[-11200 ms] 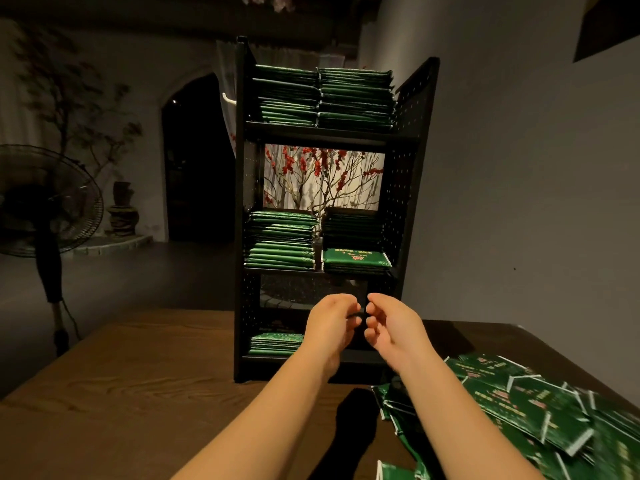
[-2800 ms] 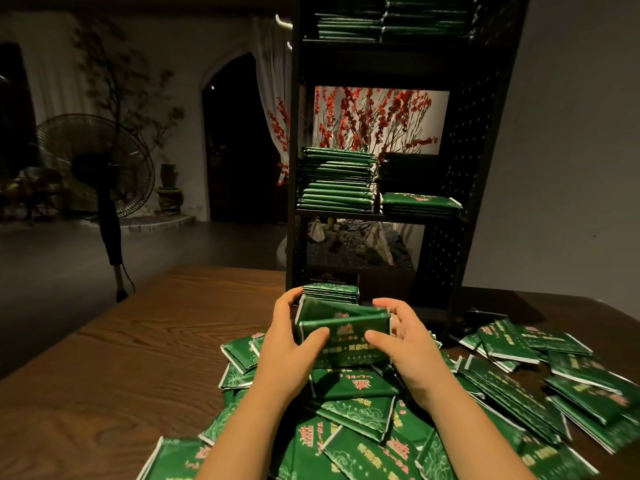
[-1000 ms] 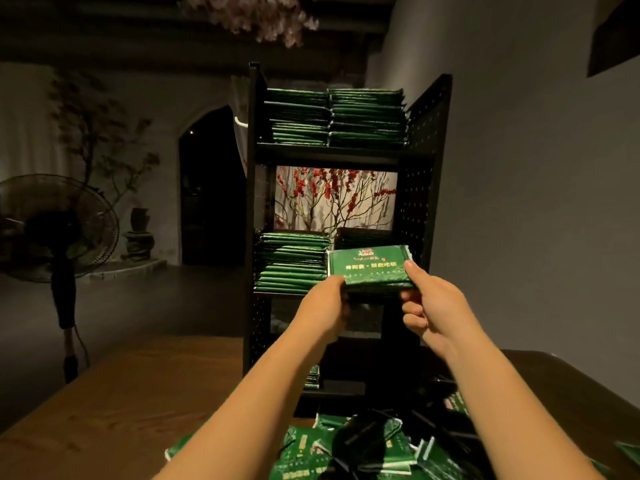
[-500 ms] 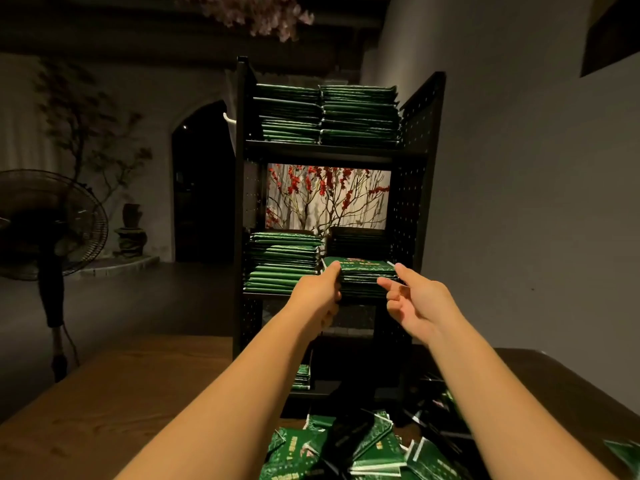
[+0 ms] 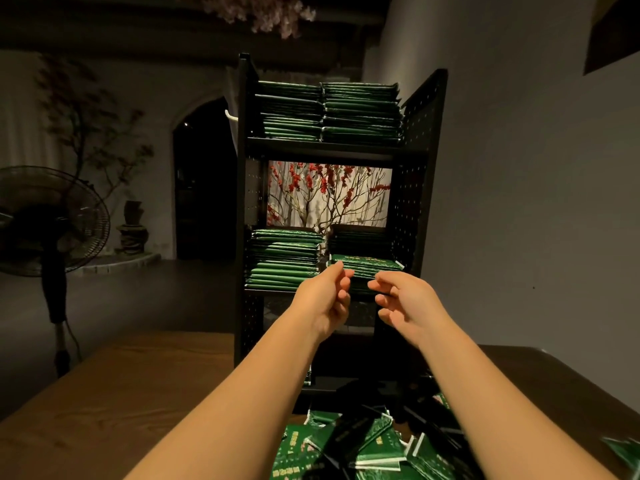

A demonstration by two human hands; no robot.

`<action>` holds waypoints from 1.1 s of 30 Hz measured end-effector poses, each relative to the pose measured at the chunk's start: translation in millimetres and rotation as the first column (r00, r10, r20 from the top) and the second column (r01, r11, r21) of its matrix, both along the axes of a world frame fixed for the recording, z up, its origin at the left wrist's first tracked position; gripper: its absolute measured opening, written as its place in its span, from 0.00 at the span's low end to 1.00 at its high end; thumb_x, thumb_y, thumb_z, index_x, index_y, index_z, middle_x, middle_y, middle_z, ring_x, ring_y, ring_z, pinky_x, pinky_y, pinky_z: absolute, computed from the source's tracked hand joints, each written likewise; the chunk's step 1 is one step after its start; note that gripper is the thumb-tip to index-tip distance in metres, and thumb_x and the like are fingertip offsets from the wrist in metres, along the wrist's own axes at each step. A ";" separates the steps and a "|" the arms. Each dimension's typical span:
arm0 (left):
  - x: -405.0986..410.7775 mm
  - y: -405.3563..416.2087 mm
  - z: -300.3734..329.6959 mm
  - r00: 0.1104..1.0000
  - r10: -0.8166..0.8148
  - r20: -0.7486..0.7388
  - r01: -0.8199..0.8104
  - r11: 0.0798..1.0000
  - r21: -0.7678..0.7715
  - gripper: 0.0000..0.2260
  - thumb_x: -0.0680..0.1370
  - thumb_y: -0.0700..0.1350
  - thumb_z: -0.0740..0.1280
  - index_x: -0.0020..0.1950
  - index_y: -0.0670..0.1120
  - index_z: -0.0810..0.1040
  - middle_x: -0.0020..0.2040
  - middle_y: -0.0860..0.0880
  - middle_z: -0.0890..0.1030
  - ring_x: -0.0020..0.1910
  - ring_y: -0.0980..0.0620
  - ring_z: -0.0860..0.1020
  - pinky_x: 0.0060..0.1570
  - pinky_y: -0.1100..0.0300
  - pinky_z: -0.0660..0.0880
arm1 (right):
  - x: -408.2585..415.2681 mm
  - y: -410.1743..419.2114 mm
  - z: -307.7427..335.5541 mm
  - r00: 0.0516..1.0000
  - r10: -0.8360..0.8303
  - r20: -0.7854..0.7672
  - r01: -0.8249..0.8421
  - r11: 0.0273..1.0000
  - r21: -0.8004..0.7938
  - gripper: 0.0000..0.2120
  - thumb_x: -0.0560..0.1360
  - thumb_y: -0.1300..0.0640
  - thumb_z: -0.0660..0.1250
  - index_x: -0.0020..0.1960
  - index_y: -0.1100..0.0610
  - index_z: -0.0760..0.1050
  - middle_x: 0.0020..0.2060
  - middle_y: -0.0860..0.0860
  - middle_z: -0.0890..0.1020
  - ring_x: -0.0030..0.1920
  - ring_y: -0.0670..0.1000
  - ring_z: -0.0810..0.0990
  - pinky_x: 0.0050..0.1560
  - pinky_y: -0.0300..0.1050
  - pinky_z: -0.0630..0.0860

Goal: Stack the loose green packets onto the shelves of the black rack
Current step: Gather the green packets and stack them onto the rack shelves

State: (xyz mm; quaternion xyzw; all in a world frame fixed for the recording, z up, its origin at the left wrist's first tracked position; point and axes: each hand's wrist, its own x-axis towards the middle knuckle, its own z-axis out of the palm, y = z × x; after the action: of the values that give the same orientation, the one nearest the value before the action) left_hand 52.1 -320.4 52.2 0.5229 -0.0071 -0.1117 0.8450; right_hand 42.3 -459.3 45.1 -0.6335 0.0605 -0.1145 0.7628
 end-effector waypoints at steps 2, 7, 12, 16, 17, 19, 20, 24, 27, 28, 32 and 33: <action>-1.8 -1.3 -0.6 1.000 -0.002 -0.004 0.002 0.999 -0.046 0.09 0.82 0.49 0.64 0.49 0.47 0.81 0.29 0.55 0.75 0.21 0.60 0.67 0.20 0.70 0.61 | 1.9 -1.3 0.4 1.000 -0.002 -0.008 0.002 1.000 0.007 0.06 0.77 0.56 0.67 0.51 0.56 0.80 0.44 0.52 0.84 0.36 0.49 0.75 0.35 0.44 0.69; -1.0 -3.2 -5.2 0.999 0.025 -0.020 -0.026 1.000 -0.006 0.04 0.79 0.47 0.68 0.49 0.47 0.79 0.31 0.54 0.78 0.21 0.59 0.68 0.21 0.68 0.62 | 1.5 -5.9 1.9 1.000 -0.021 -0.009 0.021 0.999 0.028 0.08 0.77 0.56 0.67 0.55 0.57 0.79 0.41 0.51 0.84 0.33 0.47 0.74 0.32 0.43 0.68; -5.6 2.5 -8.6 1.000 -0.017 0.014 0.016 0.998 0.068 0.04 0.79 0.48 0.68 0.51 0.48 0.79 0.32 0.53 0.78 0.25 0.58 0.68 0.26 0.67 0.63 | -4.1 -6.1 3.8 1.000 -0.010 0.007 0.010 0.999 0.036 0.10 0.78 0.56 0.66 0.57 0.59 0.78 0.32 0.47 0.83 0.31 0.46 0.74 0.31 0.41 0.69; -14.6 13.7 -16.6 0.985 -0.013 0.173 -0.033 0.965 0.261 0.03 0.79 0.48 0.67 0.49 0.50 0.79 0.34 0.53 0.75 0.28 0.56 0.69 0.29 0.65 0.62 | -16.6 2.4 -2.3 0.998 -0.062 0.015 0.064 0.992 -0.113 0.04 0.78 0.57 0.65 0.50 0.56 0.78 0.38 0.50 0.82 0.30 0.47 0.72 0.28 0.40 0.66; -17.2 17.5 -19.3 0.973 -0.013 0.229 -0.063 0.945 0.321 0.04 0.79 0.48 0.66 0.49 0.49 0.79 0.35 0.52 0.74 0.29 0.55 0.69 0.29 0.64 0.62 | -20.4 7.8 -5.4 0.998 -0.050 0.030 0.054 0.985 -0.161 0.04 0.78 0.57 0.65 0.48 0.56 0.78 0.36 0.50 0.81 0.29 0.46 0.71 0.26 0.39 0.65; -23.2 26.1 -28.0 0.944 -0.020 0.330 -0.127 0.900 0.418 0.05 0.79 0.46 0.66 0.49 0.47 0.80 0.37 0.50 0.75 0.30 0.54 0.69 0.27 0.65 0.62 | -30.5 23.1 -13.7 0.997 0.024 0.069 -0.007 0.972 -0.236 0.05 0.78 0.58 0.64 0.46 0.57 0.78 0.33 0.50 0.79 0.27 0.46 0.70 0.25 0.38 0.62; -26.8 30.9 -32.3 0.928 -0.027 0.372 -0.156 0.877 0.453 0.05 0.79 0.45 0.66 0.48 0.46 0.80 0.38 0.50 0.76 0.29 0.55 0.70 0.26 0.65 0.63 | -35.4 31.5 -18.3 0.994 0.070 0.085 -0.043 0.959 -0.280 0.05 0.78 0.58 0.64 0.45 0.57 0.77 0.32 0.50 0.78 0.26 0.46 0.69 0.25 0.38 0.62; -41.9 58.5 -56.8 0.876 -0.061 0.478 -0.250 0.791 0.559 0.05 0.78 0.44 0.66 0.43 0.46 0.80 0.34 0.54 0.79 0.30 0.57 0.72 0.31 0.64 0.68 | -49.6 62.8 -44.0 0.985 0.159 0.066 -0.116 0.896 -0.429 0.07 0.79 0.58 0.63 0.45 0.58 0.78 0.31 0.50 0.78 0.27 0.46 0.70 0.27 0.37 0.65; -50.1 84.1 -81.0 0.858 -0.080 0.508 -0.317 0.695 0.645 0.06 0.77 0.45 0.67 0.40 0.50 0.79 0.33 0.56 0.78 0.33 0.57 0.74 0.37 0.60 0.70 | -57.9 77.6 -66.6 0.981 0.192 0.021 -0.155 0.849 -0.506 0.07 0.78 0.58 0.65 0.43 0.57 0.78 0.32 0.50 0.80 0.27 0.45 0.72 0.27 0.35 0.67; -53.2 92.5 -90.2 0.856 -0.092 0.508 -0.326 0.667 0.670 0.05 0.76 0.45 0.68 0.40 0.50 0.79 0.34 0.56 0.79 0.33 0.56 0.75 0.38 0.59 0.71 | -60.0 80.8 -75.2 0.978 0.207 0.003 -0.171 0.817 -0.550 0.07 0.78 0.59 0.65 0.43 0.57 0.78 0.32 0.49 0.81 0.27 0.44 0.73 0.27 0.35 0.67; -66.6 122.8 -129.0 0.872 -0.130 0.472 -0.327 0.563 0.759 0.04 0.76 0.45 0.68 0.44 0.47 0.81 0.35 0.53 0.79 0.33 0.55 0.73 0.38 0.57 0.70 | -64.3 87.1 -114.0 0.973 0.226 -0.055 -0.177 0.567 -0.804 0.06 0.77 0.56 0.67 0.41 0.52 0.78 0.35 0.47 0.82 0.35 0.45 0.76 0.38 0.41 0.73; -70.5 128.2 -138.0 0.875 -0.141 0.462 -0.328 0.529 0.783 0.04 0.76 0.45 0.68 0.44 0.47 0.81 0.35 0.52 0.79 0.33 0.55 0.73 0.38 0.57 0.70 | -65.8 87.9 -122.7 0.971 0.227 -0.072 -0.180 0.502 -0.846 0.05 0.76 0.56 0.67 0.41 0.51 0.77 0.37 0.47 0.81 0.37 0.46 0.77 0.40 0.42 0.73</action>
State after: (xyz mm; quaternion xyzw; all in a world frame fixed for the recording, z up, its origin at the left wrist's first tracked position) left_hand -18.3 -192.3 -85.8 0.8742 -0.1287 0.0771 0.4619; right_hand -23.5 -371.4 -77.6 -0.9229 -0.0961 -0.0543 0.3688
